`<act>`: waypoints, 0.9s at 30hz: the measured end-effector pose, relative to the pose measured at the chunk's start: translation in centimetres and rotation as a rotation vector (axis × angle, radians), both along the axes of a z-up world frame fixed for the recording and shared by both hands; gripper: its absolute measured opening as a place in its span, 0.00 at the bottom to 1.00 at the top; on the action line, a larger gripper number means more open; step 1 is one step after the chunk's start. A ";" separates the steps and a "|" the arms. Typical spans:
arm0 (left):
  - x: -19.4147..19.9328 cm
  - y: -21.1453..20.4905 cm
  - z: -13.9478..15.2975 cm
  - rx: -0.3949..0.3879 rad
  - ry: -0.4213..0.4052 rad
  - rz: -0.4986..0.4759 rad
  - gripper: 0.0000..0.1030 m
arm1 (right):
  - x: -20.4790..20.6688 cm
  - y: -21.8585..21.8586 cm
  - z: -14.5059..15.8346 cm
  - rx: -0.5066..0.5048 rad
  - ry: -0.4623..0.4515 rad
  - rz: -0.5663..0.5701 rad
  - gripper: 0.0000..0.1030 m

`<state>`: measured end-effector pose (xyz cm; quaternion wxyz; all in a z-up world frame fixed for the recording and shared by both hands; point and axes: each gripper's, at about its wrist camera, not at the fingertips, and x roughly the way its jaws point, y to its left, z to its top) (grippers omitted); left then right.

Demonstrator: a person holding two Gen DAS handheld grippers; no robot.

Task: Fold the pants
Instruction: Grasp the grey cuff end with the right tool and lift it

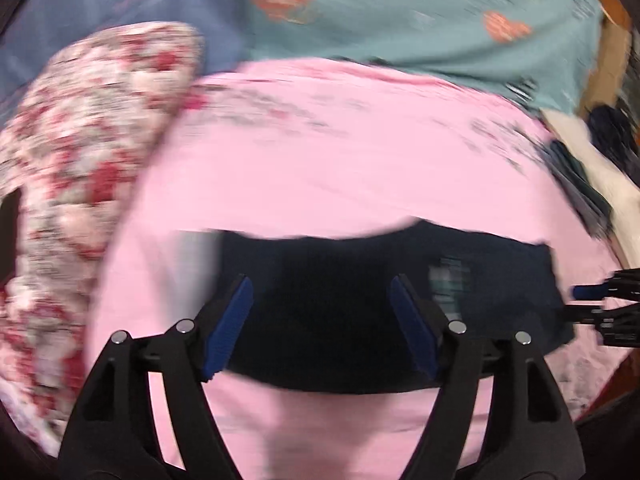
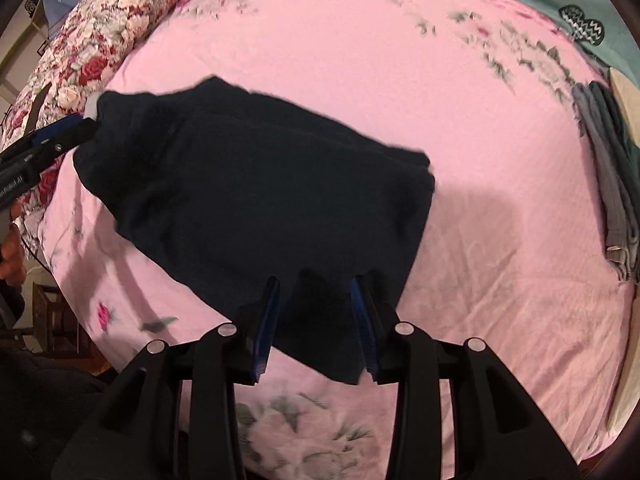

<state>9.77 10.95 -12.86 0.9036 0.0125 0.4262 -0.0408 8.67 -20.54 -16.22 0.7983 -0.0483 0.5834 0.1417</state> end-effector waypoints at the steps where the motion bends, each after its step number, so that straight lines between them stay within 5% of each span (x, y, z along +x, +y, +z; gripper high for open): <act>1: -0.1 2.4 0.3 0.012 -0.006 0.024 0.71 | -0.2 1.6 1.2 0.008 -0.041 0.011 0.44; 8: -1.8 14.8 0.5 0.013 -0.003 0.084 0.80 | -1.0 16.7 4.2 0.036 -0.309 0.197 0.53; 14: -2.3 16.9 -0.6 0.005 -0.027 0.013 0.88 | -0.5 27.6 1.0 -0.041 -0.311 0.297 0.54; 27: -2.6 20.9 -1.7 -0.143 -0.055 0.005 0.88 | -0.2 36.6 -3.9 -0.216 -0.327 0.351 0.52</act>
